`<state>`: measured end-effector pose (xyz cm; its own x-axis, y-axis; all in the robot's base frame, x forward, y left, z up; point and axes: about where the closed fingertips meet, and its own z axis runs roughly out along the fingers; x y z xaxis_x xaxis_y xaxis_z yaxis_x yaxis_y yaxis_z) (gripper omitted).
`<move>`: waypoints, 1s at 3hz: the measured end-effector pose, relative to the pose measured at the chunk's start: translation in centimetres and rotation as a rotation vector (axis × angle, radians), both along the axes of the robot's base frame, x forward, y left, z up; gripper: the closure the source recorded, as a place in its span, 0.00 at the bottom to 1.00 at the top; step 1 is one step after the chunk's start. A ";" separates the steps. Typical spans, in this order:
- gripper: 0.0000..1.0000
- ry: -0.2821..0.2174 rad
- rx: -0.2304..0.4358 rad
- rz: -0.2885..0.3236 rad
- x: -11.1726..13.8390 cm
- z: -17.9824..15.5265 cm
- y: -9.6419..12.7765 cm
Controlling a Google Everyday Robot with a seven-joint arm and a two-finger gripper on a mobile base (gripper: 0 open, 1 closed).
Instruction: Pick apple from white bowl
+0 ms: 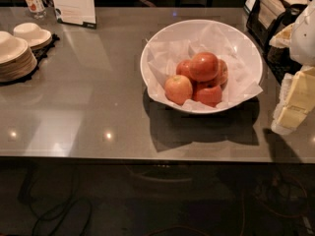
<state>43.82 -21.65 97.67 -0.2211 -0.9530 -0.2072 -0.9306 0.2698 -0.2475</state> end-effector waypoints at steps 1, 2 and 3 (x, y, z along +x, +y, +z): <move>0.00 -0.011 0.001 0.003 0.2 0.2 0.1; 0.00 -0.044 0.058 0.019 2.1 0.7 1.4; 0.00 -0.056 0.131 0.073 4.9 0.5 4.2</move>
Offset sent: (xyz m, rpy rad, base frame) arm 0.0462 0.0283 0.0092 0.1362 -0.0695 0.0406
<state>48.69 -17.45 98.18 -0.1366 -0.9302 -0.3408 -0.9346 0.2350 -0.2669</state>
